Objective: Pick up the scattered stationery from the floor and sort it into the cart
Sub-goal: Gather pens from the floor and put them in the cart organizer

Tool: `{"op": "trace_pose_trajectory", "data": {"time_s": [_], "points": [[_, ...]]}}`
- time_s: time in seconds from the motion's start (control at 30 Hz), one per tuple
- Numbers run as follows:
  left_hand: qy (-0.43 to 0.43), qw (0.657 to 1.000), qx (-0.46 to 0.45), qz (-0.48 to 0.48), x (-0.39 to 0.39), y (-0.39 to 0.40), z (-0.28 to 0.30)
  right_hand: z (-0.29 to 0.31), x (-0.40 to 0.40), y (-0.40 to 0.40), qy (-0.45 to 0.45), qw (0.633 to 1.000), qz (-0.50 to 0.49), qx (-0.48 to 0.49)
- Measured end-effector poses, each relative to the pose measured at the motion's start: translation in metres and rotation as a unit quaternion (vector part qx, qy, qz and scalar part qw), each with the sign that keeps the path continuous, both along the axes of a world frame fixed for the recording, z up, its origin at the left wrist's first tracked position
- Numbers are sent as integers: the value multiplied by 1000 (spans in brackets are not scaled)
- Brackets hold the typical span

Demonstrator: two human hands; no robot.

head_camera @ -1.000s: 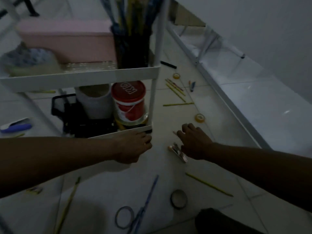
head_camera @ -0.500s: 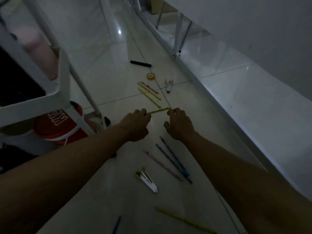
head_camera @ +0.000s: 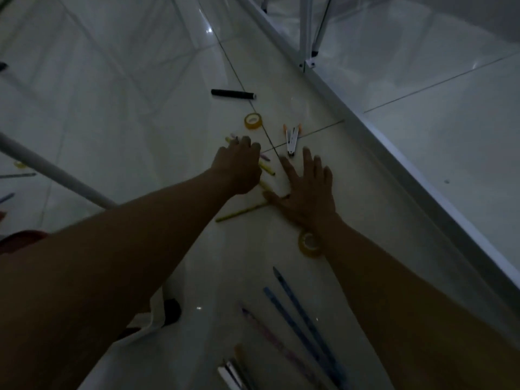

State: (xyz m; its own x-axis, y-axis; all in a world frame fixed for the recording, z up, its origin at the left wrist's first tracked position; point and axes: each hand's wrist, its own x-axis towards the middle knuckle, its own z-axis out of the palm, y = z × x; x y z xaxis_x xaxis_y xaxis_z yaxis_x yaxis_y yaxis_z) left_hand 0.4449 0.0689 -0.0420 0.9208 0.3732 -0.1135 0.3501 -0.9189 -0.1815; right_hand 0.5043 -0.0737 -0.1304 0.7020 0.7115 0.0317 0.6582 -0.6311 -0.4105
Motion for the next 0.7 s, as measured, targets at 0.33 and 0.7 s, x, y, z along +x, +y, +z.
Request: {"op": "trace_pose_trajectory", "data": {"time_s": [0.33,0.7], "points": [[-149,982,-83,79,88,85,-43,-11,6,6,-25,999,7,-37],[-172,961,-138,165,173,118,-70,-3,3,8,-8,1000,-19,-9]]}}
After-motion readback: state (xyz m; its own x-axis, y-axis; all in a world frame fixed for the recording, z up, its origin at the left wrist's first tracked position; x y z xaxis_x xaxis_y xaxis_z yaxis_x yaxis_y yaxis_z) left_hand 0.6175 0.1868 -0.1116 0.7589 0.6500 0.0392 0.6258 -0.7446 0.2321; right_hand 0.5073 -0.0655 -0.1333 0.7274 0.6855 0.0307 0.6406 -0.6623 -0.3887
